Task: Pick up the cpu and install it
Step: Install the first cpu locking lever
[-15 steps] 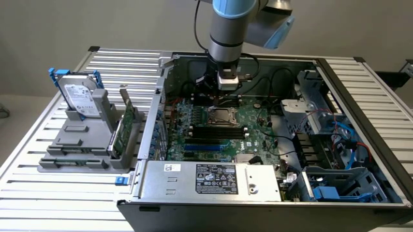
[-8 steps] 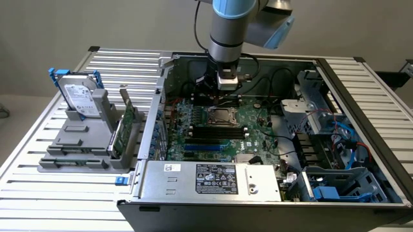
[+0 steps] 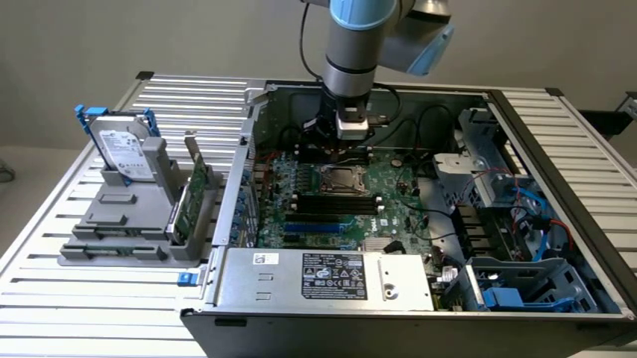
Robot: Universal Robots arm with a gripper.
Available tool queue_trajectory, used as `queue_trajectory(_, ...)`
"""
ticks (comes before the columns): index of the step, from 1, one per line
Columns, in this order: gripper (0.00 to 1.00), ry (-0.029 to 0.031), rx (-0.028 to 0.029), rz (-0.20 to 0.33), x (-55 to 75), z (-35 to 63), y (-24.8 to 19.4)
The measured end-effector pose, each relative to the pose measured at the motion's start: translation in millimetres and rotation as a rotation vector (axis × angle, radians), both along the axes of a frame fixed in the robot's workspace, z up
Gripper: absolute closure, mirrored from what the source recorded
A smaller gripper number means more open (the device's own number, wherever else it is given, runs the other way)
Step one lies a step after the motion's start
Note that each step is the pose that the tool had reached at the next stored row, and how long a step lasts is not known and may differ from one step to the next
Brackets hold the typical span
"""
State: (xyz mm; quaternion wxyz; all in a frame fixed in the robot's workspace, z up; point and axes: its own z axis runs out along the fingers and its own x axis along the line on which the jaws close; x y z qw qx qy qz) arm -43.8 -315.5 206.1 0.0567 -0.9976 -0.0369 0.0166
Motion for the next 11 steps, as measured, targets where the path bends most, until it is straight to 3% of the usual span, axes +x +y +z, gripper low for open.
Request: queue_trajectory(11, 0.89, 0.0062, -0.0110, -0.013, 3.0, -2.0, 2.0)
